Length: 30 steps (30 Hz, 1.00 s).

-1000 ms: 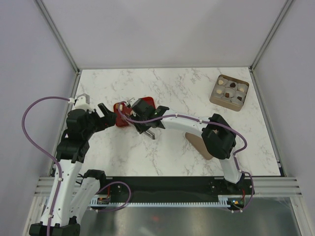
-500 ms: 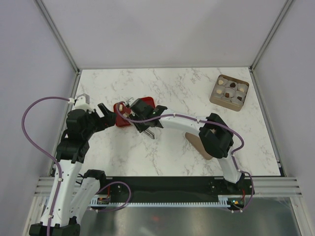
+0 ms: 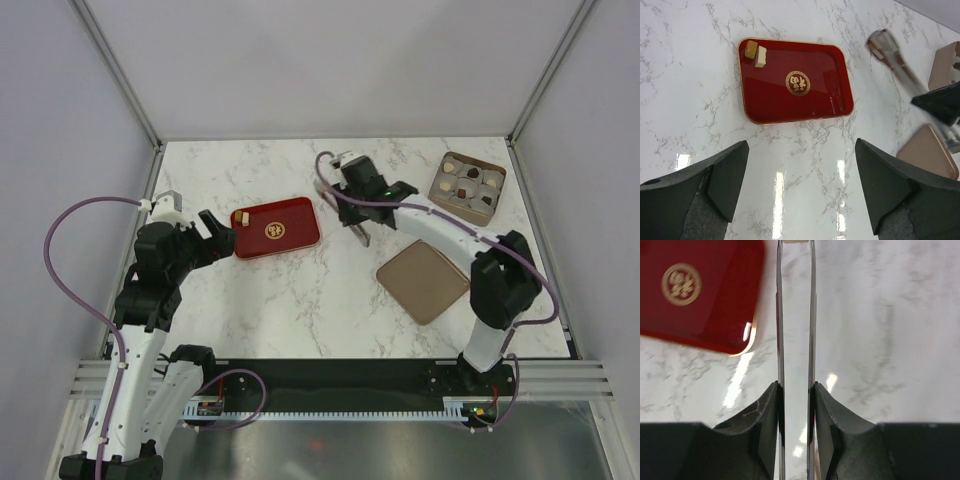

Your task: Pack the chocolate

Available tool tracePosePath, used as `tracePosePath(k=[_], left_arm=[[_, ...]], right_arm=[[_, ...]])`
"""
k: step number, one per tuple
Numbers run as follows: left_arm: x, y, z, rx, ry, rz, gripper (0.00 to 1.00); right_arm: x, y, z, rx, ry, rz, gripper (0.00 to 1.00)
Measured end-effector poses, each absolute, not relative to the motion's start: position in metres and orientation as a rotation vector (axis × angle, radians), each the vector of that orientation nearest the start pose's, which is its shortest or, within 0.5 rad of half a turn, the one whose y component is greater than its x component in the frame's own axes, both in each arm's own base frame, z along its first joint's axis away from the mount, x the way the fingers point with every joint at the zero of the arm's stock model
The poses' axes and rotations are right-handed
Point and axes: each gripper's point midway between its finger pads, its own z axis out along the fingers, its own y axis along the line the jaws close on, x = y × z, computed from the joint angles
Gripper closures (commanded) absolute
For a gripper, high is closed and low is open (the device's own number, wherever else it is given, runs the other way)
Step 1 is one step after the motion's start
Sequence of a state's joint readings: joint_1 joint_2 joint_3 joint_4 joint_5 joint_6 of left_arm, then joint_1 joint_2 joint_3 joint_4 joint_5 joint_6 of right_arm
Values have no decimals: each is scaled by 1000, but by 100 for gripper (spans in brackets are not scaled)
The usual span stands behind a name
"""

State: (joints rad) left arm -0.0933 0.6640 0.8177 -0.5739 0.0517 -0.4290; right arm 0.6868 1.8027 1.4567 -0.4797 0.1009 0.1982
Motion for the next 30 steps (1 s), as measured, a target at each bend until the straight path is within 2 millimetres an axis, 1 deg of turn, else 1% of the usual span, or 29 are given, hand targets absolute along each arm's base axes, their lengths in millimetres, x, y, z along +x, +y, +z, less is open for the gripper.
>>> tracePosePath(k=[1, 4, 6, 8, 10, 13, 15, 18, 22, 26, 28, 30], left_arm=[[253, -50, 237, -303, 1988, -387, 5], [253, -50, 237, -302, 1988, -387, 5], [253, -50, 237, -303, 1989, -387, 5], [253, -50, 237, -302, 1990, -387, 5], [253, -50, 236, -303, 1993, -387, 5], [255, -51, 233, -304, 2005, -386, 6], [256, -51, 230, -305, 2019, -386, 5], [258, -53, 225, -302, 2043, -388, 5], [259, -57, 221, -293, 2060, -395, 6], [259, -60, 221, -282, 2062, -402, 6], [258, -60, 221, -280, 2063, -404, 5], [258, -60, 221, -279, 2063, -404, 6]], right_arm=[[379, 273, 143, -484, 2339, 278, 69], [407, 204, 180, -279, 2284, 188, 68], [415, 162, 202, -152, 2251, 115, 68], [418, 122, 215, -30, 2242, 56, 68], [418, 89, 218, 74, 2247, -4, 68], [414, 43, 208, 216, 2289, -101, 68], [407, 19, 201, 288, 2323, -164, 68], [397, 3, 196, 350, 2353, -211, 67], [389, -5, 188, 394, 2389, -218, 67], [379, -19, 173, 447, 2441, -200, 66], [376, -23, 168, 462, 2464, -187, 66], [376, -21, 165, 460, 2480, -158, 66]])
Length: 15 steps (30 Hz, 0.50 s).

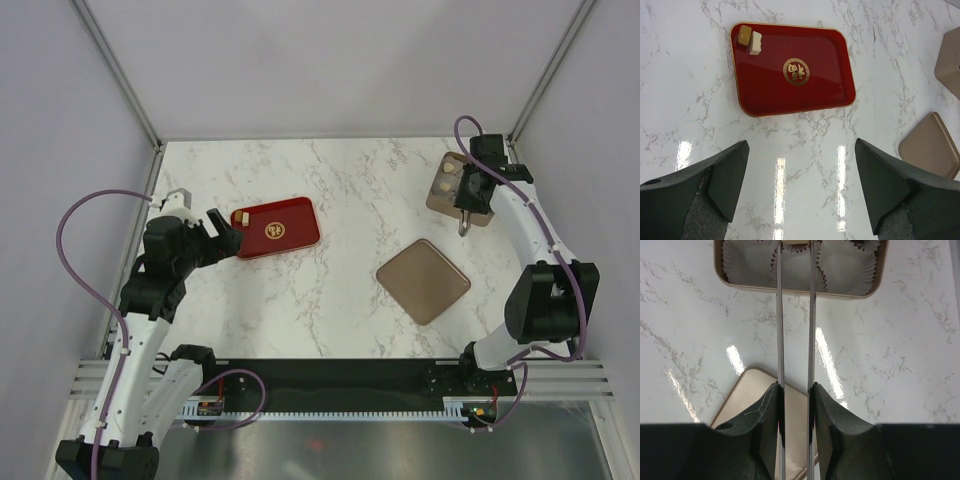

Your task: Pack the chocolate

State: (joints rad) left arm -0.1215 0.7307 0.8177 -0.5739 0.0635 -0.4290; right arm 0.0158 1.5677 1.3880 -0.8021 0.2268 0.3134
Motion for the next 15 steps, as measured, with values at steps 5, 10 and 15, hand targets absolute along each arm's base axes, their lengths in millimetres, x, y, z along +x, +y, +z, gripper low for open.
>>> tracePosePath(k=[5, 10, 15], left_arm=[[258, -60, 221, -279, 2062, -405, 6], [258, -61, 221, -277, 2063, -408, 6], [257, -63, 222, -268, 2065, -423, 6]], right_arm=[[378, -5, 154, 424, 2528, -64, 64], [378, 4, 152, 404, 2545, -1, 63], [378, 8, 150, 391, 2553, 25, 61]])
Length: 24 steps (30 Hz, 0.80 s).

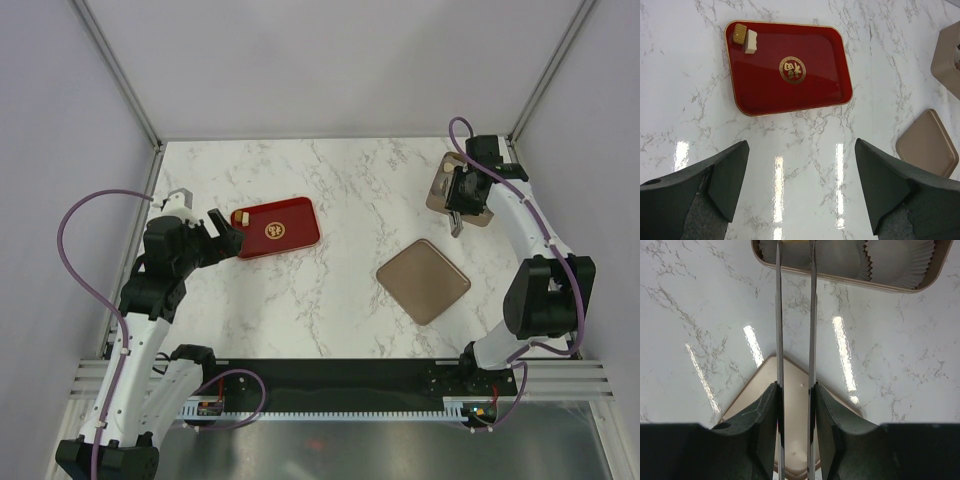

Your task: Pack the chocolate

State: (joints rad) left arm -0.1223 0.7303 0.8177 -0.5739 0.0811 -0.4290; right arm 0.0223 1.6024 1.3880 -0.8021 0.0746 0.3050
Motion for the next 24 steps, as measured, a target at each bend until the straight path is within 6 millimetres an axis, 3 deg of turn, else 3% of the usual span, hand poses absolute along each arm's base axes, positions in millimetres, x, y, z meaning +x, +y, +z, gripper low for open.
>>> tracePosePath(k=[24], left_arm=[[259, -65, 218, -266, 2082, -427, 6]], right_arm=[[379, 13, 138, 383, 2593, 55, 53]])
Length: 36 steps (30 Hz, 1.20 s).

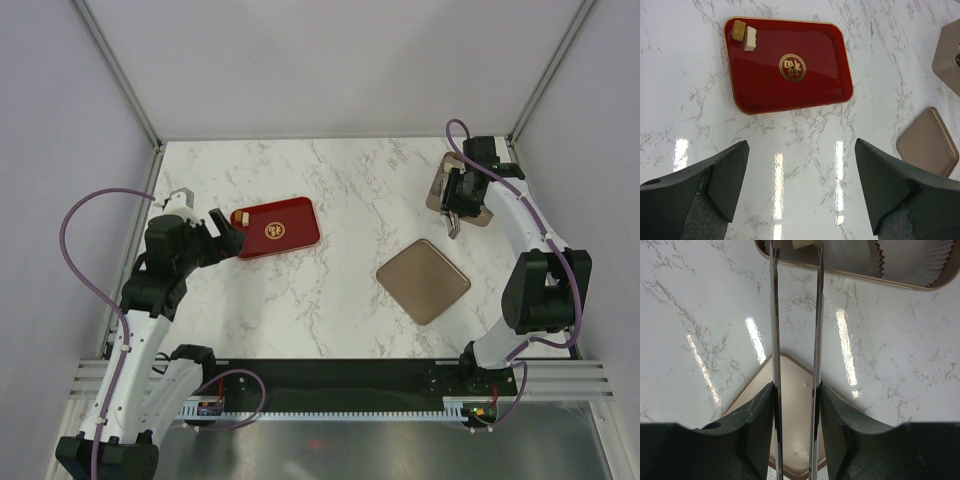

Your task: Pack the chocolate

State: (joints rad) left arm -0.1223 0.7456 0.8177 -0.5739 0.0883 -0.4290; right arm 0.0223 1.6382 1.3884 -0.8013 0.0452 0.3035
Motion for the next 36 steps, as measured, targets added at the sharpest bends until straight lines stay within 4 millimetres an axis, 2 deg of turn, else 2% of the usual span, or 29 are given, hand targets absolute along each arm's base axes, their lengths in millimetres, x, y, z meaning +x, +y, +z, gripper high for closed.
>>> tracePosePath(k=[10, 14, 18, 22, 27, 30, 34, 36], left_arm=[[259, -65, 218, -266, 2081, -427, 5], [258, -65, 219, -265, 2079, -428, 5], [258, -65, 220, -264, 2074, -429, 5], [256, -65, 225, -261, 2055, -433, 5], [255, -64, 227, -258, 2045, -435, 5], [253, -64, 230, -256, 2031, -437, 5], [250, -64, 237, -252, 2003, -440, 5], [249, -63, 239, -251, 1995, -440, 5]], right_arm=[[381, 14, 142, 376, 2586, 52, 52], [390, 24, 164, 325, 2545, 53, 52], [399, 50, 195, 236, 2477, 77, 52], [399, 101, 215, 82, 2433, 128, 52], [387, 194, 226, -156, 2374, 242, 53], [377, 245, 214, -271, 2359, 287, 54], [359, 313, 186, -409, 2351, 337, 55], [351, 337, 175, -452, 2350, 358, 55]])
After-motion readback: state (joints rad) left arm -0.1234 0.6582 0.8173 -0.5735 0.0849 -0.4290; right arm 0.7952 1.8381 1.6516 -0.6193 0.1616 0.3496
